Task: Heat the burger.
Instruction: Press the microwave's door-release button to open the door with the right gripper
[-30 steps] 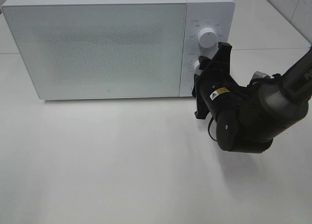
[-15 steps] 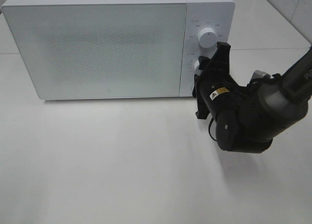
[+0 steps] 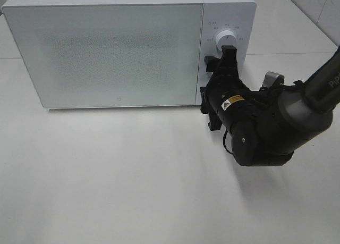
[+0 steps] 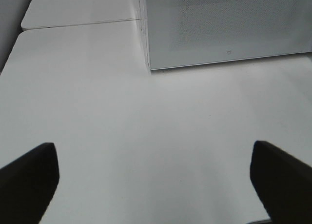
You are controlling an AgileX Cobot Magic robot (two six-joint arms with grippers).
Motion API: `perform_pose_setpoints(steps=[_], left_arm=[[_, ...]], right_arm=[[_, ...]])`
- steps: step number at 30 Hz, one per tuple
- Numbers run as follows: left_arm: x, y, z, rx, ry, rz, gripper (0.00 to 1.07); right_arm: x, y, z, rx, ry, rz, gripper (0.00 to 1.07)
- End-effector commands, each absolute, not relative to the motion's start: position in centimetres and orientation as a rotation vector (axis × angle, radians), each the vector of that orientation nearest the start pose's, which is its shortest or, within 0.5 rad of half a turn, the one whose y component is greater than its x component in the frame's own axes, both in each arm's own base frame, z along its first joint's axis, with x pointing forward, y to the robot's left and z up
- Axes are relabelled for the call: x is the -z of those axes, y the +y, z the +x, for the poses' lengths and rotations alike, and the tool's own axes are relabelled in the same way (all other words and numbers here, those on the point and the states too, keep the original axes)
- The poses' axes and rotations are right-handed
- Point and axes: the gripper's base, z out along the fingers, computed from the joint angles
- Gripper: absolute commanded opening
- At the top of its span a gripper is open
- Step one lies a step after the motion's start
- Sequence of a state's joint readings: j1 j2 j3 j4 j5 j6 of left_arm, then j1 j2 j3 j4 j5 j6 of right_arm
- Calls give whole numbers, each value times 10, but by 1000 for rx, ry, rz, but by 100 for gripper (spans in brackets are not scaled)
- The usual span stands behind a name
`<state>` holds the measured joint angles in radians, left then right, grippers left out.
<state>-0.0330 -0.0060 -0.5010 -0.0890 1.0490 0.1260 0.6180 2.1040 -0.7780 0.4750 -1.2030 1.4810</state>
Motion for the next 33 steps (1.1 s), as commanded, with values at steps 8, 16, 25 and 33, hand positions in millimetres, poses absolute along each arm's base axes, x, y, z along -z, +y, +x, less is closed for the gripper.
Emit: perform_pose_setpoints(steps=[8,16,25,33], left_arm=[[-278,-7,-8,48,1993,161,100],[-278,-7,-8,48,1993,161,100],[-278,-7,-8,48,1993,161,100],[-278,-7,-8,48,1993,161,100]], right_arm=[[-140,169,297,-1125,1617,930,71],[-158,172,276,-885,2012,606,71],[-188,168,256,-644,2162,74,71],[-223,158,229,-474,2181,-389,71]])
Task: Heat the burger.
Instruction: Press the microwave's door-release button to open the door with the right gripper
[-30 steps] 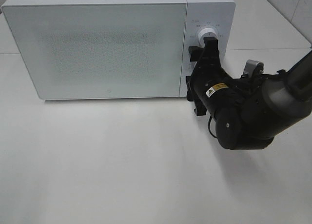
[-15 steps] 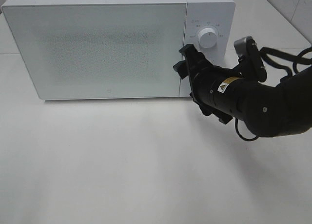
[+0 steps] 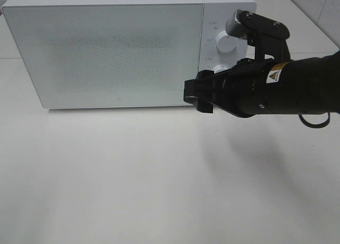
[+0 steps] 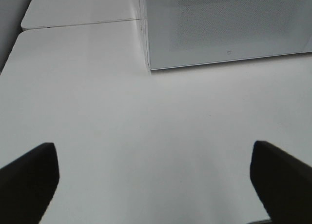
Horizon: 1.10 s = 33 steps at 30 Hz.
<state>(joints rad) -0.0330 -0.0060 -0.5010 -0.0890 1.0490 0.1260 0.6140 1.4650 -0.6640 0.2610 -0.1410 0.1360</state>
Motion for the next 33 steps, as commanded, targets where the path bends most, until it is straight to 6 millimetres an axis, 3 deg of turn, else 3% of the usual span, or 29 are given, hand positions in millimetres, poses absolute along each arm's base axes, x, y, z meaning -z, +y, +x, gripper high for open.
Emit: perform_pose_setpoints(steps=[1,3,4,12,27,33], left_arm=[[-278,-7,-8,48,1993,161,100],[-278,-7,-8,48,1993,161,100],[-278,-7,-8,48,1993,161,100],[-278,-7,-8,48,1993,161,100],[-278,-7,-8,48,1993,161,100],[-278,-7,-8,48,1993,161,100]], right_arm=[[-232,154,221,-445,2187,-471,71],[-237,152,217,-431,2189,-506,71],[-251,147,209,-412,2185,-551,71],[-297,124,175,-395,2194,-593,71],[-322,83,120,-334,2233,-642,71],[-340,49,80,-290,2059,-603,71]])
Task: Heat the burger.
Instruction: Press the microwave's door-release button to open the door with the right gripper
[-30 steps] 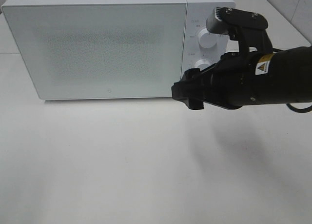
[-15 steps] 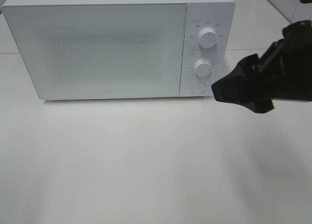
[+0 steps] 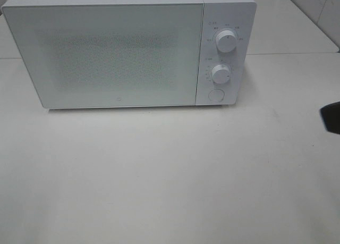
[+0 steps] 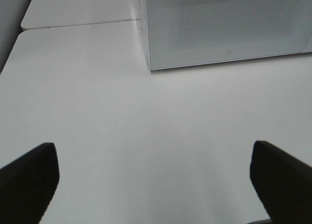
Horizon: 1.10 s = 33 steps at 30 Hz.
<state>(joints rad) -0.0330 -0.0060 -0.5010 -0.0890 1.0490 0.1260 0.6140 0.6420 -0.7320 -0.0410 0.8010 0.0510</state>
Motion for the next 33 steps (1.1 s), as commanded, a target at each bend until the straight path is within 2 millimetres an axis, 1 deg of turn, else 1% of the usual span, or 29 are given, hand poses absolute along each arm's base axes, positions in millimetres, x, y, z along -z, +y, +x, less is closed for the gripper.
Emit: perform_pose_setpoints(steps=[1,2,3,4,5,7,10,12,13,14,16,17,19,20,21,22,24,28,30,31,33], left_arm=[[-278,-7,-8,48,1993,161,100],[-278,-7,-8,48,1993,161,100],[-278,-7,-8,48,1993,161,100],[-278,-7,-8,48,1993,161,100],[-278,-7,-8,48,1993,161,100],[-278,-7,-8,48,1993,161,100],[-278,-7,-8,48,1993,161,100],[-278,-7,-8,48,1993,161,100],[-278,-7,-8,48,1993,161,100],[-278,-7,-8,48,1993,161,100],[-278,-7,-8,48,1993,161,100],[-278,-7,-8,48,1993,161,100],[-278,-7,-8,48,1993,161,100],[-278,-7,-8,48,1993,161,100],[-278,-7,-8,48,1993,161,100],[-278,-7,-8,48,1993,161,100],[-278,-7,-8,48,1993,161,100],[-278,-7,-8,48,1993,161,100],[-278,-7,-8,48,1993,161,100],[-278,-7,-8,48,1993,161,100],[-278,-7,-8,49,1995,160,100]], right_arm=[[-340,43,75,-285,2038,-577,71],[-340,43,75,-285,2038,-577,71],[-338,33,67,-272,2021,-492,71],[-336,28,63,-256,2014,-452,71],[-336,28,63,-256,2014,-452,71],[-330,12,48,-191,1982,-312,71],[-328,8,44,-171,1971,-278,71],[-323,1,33,-124,1944,-188,71],[-323,1,33,-124,1944,-188,71],[-317,-2,26,-102,1932,-135,71],[-314,-3,24,-90,1930,-115,71],[-306,-6,18,-57,1933,-68,71],[-303,-6,16,-41,1938,-46,71],[-299,-8,11,-18,1927,-5,71],[-300,-8,5,6,1891,34,71],[-300,-8,5,6,1891,34,71],[-300,-9,-2,34,1849,77,71],[-298,-8,-10,37,1831,111,71],[-290,-6,-10,18,1904,133,71],[-290,-6,-10,18,1904,133,71],[-283,-5,-9,8,1948,136,71]])
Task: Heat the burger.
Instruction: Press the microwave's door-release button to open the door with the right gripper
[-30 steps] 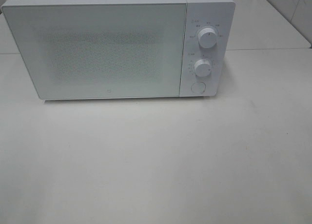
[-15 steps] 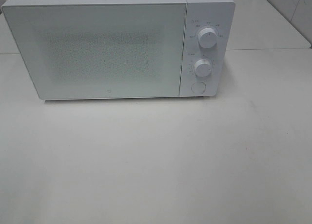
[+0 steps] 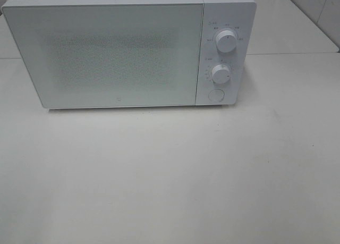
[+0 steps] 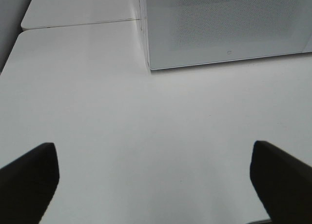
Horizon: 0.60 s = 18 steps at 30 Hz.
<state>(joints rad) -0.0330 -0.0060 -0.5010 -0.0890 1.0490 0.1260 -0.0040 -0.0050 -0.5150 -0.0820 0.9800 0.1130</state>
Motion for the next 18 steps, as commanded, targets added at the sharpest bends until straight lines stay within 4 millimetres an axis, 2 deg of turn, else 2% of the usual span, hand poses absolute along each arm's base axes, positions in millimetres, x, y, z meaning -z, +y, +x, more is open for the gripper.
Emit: perform_pose_setpoints(steps=[1,18], left_arm=[[-278,-7,-8,49,1995,160,100],[-278,-7,-8,49,1995,160,100]], right_arm=[[-283,-5,-9,8,1948,136,71],[-284,-6,-9,7,1942,138,71]])
